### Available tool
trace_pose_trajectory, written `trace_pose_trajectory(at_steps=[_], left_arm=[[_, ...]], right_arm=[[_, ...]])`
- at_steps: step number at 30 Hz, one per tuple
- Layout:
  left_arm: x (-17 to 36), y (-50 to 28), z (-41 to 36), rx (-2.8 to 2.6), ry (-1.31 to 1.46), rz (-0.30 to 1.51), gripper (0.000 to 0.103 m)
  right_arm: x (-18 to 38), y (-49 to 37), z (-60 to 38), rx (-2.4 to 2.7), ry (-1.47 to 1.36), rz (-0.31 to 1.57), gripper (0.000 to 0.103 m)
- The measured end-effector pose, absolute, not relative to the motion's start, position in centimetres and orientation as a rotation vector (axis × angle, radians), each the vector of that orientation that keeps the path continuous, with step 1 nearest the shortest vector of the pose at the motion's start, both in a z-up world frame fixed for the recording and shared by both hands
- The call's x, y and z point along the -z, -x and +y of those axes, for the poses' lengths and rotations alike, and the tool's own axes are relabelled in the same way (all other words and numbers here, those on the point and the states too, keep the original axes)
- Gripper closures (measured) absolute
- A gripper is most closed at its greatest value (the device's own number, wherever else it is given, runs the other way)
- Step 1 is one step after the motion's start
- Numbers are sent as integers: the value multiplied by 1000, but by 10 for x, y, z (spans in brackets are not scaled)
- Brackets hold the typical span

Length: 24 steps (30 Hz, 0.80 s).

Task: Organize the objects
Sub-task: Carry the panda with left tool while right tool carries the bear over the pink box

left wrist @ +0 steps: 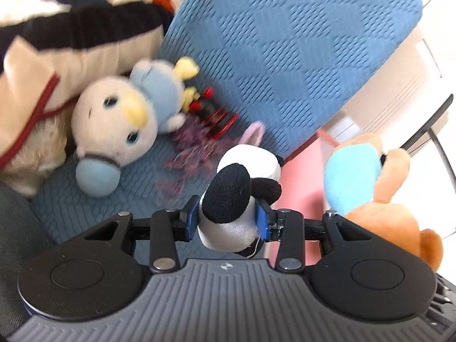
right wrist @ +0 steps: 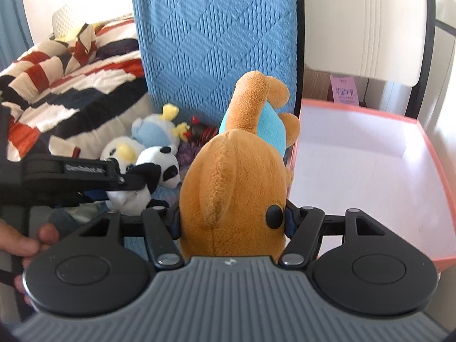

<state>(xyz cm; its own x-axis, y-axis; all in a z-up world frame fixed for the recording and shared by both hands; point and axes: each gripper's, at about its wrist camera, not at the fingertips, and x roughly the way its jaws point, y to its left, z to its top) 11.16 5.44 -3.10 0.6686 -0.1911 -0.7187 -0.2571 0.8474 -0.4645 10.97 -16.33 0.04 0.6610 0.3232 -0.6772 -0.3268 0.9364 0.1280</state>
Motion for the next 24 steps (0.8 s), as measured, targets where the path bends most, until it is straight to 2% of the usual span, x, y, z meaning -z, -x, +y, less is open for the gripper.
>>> trace_pose_trajectory(at_steps=[14, 24], left_arm=[[-73, -142, -14, 32, 500, 717, 57], [-76, -191, -80, 90, 475, 712, 57]], right_arm=[[-52, -144, -216, -340, -42, 696, 37], [-36, -179, -272, -276, -53, 726, 36]])
